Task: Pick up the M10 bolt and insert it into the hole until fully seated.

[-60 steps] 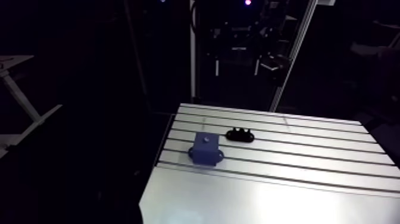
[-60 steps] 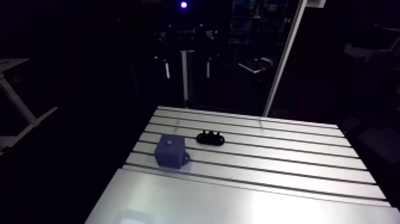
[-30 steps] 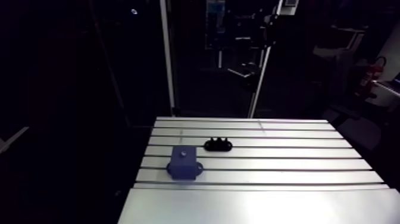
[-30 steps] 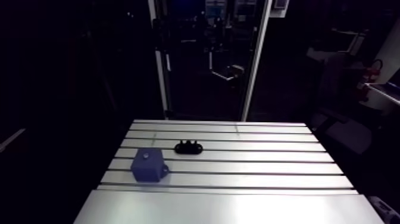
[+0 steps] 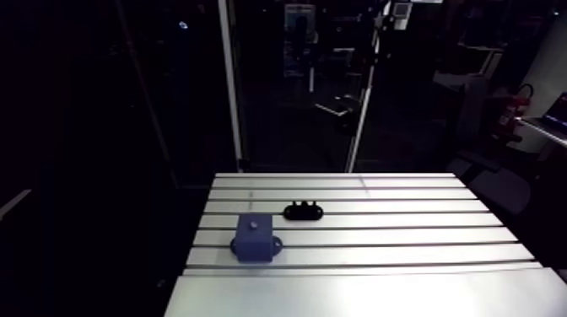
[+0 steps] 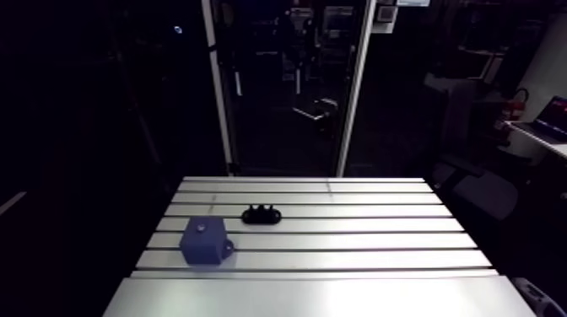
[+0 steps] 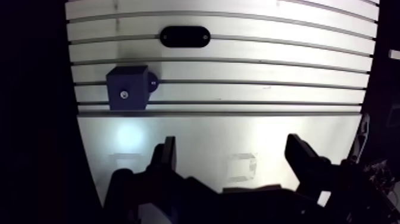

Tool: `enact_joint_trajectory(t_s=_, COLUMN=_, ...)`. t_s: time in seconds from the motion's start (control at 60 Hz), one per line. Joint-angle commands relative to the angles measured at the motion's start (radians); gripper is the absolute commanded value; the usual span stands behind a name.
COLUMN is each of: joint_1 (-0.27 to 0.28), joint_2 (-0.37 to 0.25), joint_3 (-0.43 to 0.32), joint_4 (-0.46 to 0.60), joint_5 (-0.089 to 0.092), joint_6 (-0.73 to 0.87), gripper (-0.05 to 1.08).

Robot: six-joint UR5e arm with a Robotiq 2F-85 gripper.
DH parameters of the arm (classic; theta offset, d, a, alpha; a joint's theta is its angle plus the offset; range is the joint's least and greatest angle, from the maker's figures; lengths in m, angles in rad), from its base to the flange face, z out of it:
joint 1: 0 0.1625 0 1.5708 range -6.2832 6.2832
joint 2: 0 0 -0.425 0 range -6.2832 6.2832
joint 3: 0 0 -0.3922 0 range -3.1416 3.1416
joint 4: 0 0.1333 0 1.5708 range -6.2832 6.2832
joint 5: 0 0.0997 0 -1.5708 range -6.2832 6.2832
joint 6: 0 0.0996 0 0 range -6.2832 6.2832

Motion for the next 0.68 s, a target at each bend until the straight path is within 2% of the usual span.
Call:
enact_joint_trajectory(t_s=0.017, joint_1=0.003, joint_2=-0.003, joint_3=0.0, joint_4=-0.006, joint_5=0.002, joint_6=0.002, gripper=0.0)
enact_joint_trajectory(t_s=0.683, joint_1=0.012, joint_2=0.003, joint_3=0.014, joint_4=-0.041, joint_5=0.005, joint_6=0.002, gripper=0.0)
